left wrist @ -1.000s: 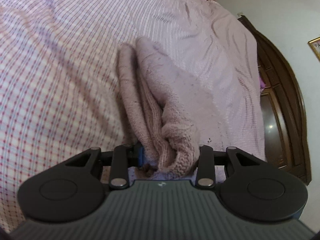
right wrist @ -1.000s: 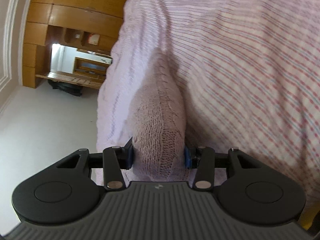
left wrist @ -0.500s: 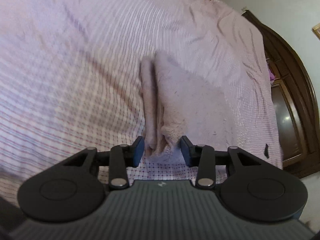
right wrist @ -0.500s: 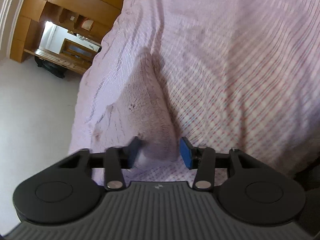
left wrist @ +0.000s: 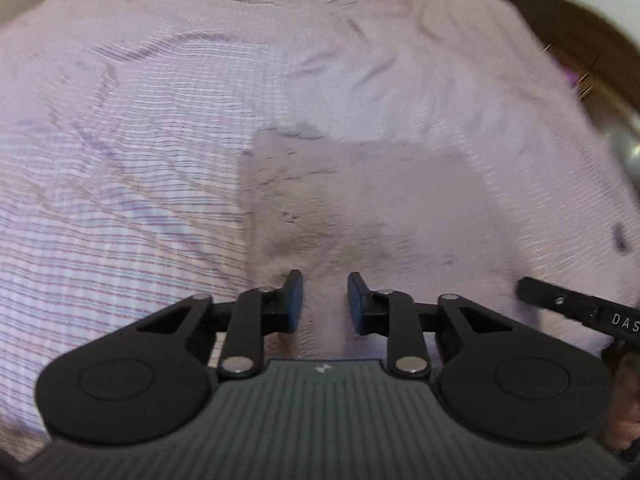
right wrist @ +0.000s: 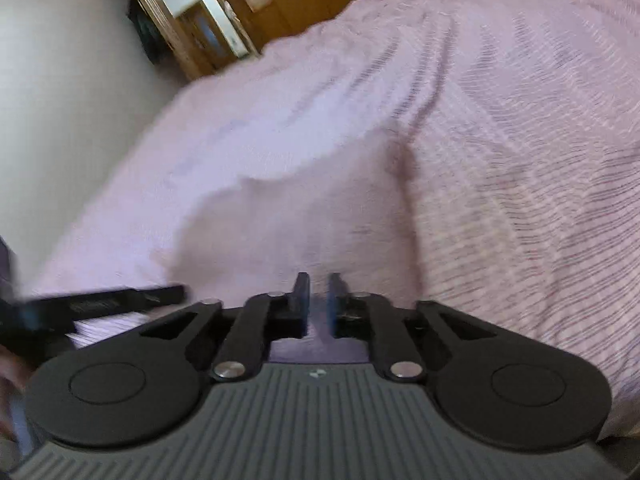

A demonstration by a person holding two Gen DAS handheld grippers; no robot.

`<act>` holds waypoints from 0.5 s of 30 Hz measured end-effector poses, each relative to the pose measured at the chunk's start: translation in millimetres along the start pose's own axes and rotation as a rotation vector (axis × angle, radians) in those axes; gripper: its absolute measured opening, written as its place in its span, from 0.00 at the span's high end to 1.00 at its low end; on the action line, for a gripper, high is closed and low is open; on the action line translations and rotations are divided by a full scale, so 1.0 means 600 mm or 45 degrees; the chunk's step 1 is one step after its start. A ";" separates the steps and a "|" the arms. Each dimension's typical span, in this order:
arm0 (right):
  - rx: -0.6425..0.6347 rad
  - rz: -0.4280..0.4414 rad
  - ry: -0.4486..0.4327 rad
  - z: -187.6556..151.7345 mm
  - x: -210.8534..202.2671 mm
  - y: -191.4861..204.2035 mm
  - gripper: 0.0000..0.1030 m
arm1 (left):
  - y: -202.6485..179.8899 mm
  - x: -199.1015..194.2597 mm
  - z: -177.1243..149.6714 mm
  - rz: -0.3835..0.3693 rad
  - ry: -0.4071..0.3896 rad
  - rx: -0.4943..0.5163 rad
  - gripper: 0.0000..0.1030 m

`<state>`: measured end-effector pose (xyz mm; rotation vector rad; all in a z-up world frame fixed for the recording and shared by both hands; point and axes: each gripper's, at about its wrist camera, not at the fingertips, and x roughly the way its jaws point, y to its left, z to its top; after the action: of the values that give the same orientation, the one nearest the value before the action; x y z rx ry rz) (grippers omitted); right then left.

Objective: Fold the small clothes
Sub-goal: 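Lower the folded bundle onto the bed and open both grippers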

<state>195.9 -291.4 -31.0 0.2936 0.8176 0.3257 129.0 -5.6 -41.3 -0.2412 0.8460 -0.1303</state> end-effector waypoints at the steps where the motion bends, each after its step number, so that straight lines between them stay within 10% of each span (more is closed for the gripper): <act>1: 0.025 -0.003 0.011 -0.005 0.009 -0.014 1.00 | -0.001 0.005 -0.001 0.020 0.000 0.023 0.81; 8: 0.169 0.099 0.047 -0.016 0.035 -0.071 1.00 | 0.003 0.016 -0.011 0.006 -0.008 0.048 0.83; 15: 0.044 -0.029 -0.019 -0.008 -0.010 -0.027 1.00 | -0.055 -0.063 -0.030 0.044 -0.144 0.238 0.84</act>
<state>191.3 -307.9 -36.2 0.3181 0.8116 0.2880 89.9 -32.6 -16.9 -0.0581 0.7198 -0.1610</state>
